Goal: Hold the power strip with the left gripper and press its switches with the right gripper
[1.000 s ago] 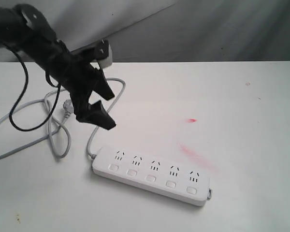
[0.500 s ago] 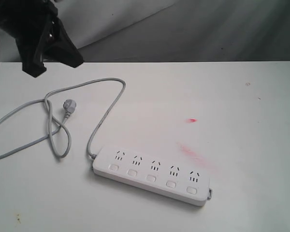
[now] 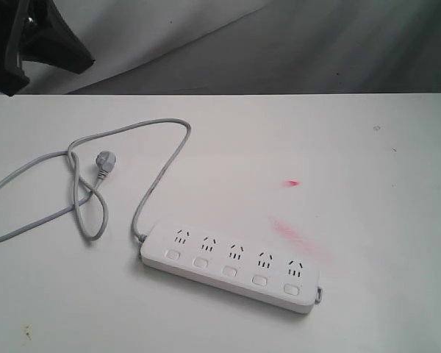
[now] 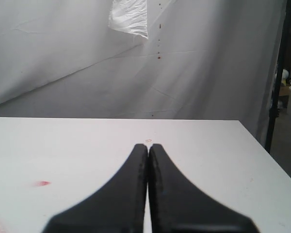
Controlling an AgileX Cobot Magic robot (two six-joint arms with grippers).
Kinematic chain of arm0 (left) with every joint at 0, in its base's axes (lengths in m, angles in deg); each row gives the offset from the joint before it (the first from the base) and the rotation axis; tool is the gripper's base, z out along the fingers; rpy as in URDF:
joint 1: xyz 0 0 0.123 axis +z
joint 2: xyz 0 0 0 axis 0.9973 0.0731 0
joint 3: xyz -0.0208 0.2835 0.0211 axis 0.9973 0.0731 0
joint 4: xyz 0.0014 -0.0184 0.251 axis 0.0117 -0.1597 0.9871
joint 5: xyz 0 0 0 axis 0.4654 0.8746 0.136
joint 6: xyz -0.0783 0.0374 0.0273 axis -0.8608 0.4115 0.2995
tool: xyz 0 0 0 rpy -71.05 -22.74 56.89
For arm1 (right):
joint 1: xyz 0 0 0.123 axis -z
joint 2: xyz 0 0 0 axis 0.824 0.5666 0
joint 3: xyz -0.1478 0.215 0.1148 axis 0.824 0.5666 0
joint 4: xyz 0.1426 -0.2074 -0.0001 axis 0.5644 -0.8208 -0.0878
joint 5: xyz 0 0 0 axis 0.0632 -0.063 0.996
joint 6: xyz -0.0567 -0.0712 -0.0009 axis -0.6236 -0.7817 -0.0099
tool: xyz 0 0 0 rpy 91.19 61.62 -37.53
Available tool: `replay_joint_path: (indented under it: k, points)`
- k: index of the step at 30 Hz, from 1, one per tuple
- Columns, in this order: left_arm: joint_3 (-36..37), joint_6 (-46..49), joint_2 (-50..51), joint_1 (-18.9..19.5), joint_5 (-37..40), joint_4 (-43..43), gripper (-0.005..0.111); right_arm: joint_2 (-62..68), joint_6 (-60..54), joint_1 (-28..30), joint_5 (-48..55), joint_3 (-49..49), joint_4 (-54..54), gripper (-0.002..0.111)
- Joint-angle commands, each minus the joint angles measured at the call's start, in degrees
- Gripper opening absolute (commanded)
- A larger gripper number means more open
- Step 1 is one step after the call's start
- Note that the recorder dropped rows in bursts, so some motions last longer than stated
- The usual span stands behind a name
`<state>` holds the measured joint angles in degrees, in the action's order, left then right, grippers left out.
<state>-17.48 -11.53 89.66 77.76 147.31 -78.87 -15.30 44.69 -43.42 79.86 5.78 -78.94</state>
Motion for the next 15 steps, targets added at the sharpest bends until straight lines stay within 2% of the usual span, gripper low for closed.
replay_joint_path:
  k: [1, 6, 10, 12, 15]
  points:
    - [0.2, -9.84, -6.15, 0.12, -0.05, 8.7, 0.001, -0.38, 0.27, 0.49, 0.02, 0.16, 0.05, 0.0]
    - [2.84, -17.66, -17.58, 0.12, -0.05, 14.45, 0.001, -0.38, 0.27, 0.49, 0.02, 0.16, 0.05, 0.0]
    - [8.45, -23.93, -28.51, 0.12, -0.46, 22.12, 0.001, -0.38, 0.27, 0.49, 0.02, 0.16, 0.05, 0.0]
    - [13.15, -26.94, -34.6, 0.12, -4.31, 25.33, 0.001, -0.38, 0.27, 0.49, 0.02, 0.16, 0.05, 0.0]
    - [21.76, -34.3, -43.52, 0.12, -15.68, 30.04, 0.001, -0.38, 0.27, 0.49, 0.02, 0.16, 0.05, 0.0]
